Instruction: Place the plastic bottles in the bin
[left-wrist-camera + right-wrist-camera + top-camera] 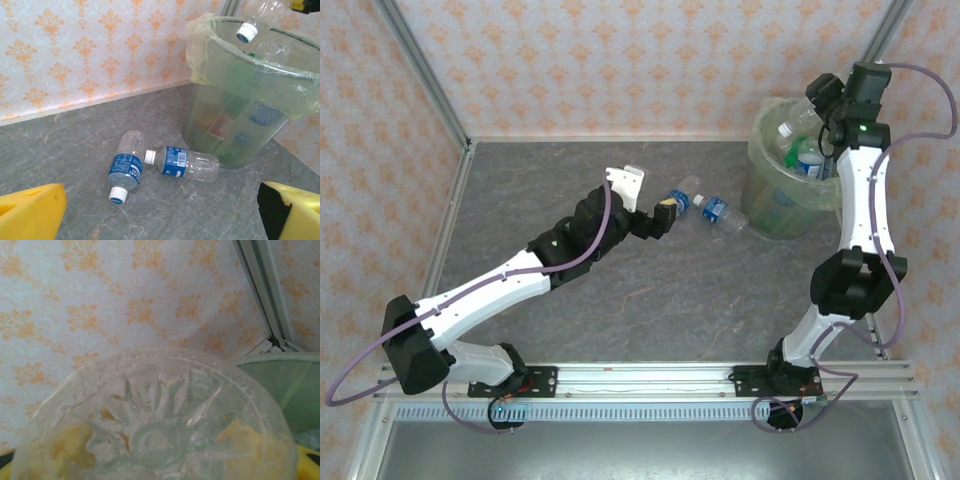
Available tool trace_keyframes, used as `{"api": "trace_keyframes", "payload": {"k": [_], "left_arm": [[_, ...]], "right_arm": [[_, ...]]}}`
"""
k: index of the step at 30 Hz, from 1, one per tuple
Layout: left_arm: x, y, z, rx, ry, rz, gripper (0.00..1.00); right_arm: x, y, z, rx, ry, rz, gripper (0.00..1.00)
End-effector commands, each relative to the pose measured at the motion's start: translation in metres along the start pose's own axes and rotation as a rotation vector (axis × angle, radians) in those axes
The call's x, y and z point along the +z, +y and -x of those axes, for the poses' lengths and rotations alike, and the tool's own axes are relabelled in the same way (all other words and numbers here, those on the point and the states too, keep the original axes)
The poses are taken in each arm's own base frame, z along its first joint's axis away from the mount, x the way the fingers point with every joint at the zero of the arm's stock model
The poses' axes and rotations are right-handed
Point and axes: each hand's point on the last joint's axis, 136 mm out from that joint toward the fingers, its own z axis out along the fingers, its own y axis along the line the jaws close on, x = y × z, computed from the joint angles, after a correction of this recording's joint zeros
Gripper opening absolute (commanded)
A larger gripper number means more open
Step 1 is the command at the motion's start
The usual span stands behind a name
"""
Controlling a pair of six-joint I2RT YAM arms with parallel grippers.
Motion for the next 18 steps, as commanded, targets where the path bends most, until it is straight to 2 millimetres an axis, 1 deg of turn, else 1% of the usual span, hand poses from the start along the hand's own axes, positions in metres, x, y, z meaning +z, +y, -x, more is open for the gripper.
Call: {"api": "trace_keyframes", "payload": {"k": [1, 4, 6, 8, 9, 10, 15, 18], "left_arm": [[-0.009, 0.004, 0.013, -0.029, -0.052, 0.015, 0.99], [-0.009, 0.005, 0.012, -0.029, -0.049, 0.021, 0.99], [-0.009, 0.006, 0.012, -0.029, -0.049, 0.026, 0.99], [-0.008, 0.007, 0.011, -0.028, -0.046, 0.031, 0.99], [-0.007, 0.007, 0.01, -0.027, -0.043, 0.03, 0.99], [-0.007, 0.007, 0.01, -0.027, -0.041, 0.031, 0.99], [-0.003, 0.007, 0.01, -0.029, -0.04, 0.03, 0.99], [0.002, 0.011, 0.007, -0.035, -0.029, 0.047, 0.99]], "right_arm": [[0.004, 0.011, -0.005, -0.006, 0.046, 0.025, 0.58], [0.01, 0.009, -0.017, -0.037, 0.088, 0.0, 0.67], [0.009, 0.006, -0.019, -0.056, 0.089, -0.026, 0.86], [0.005, 0.007, -0.019, -0.07, 0.086, -0.027, 0.89], [0.002, 0.007, -0.017, -0.073, 0.078, -0.029, 0.93], [-0.002, 0.008, -0.015, -0.079, 0.07, -0.028, 1.0], [-0.019, 0.013, -0.001, -0.09, 0.023, -0.031, 1.0], [-0.032, 0.02, 0.005, -0.085, 0.004, -0.009, 1.0]]}}
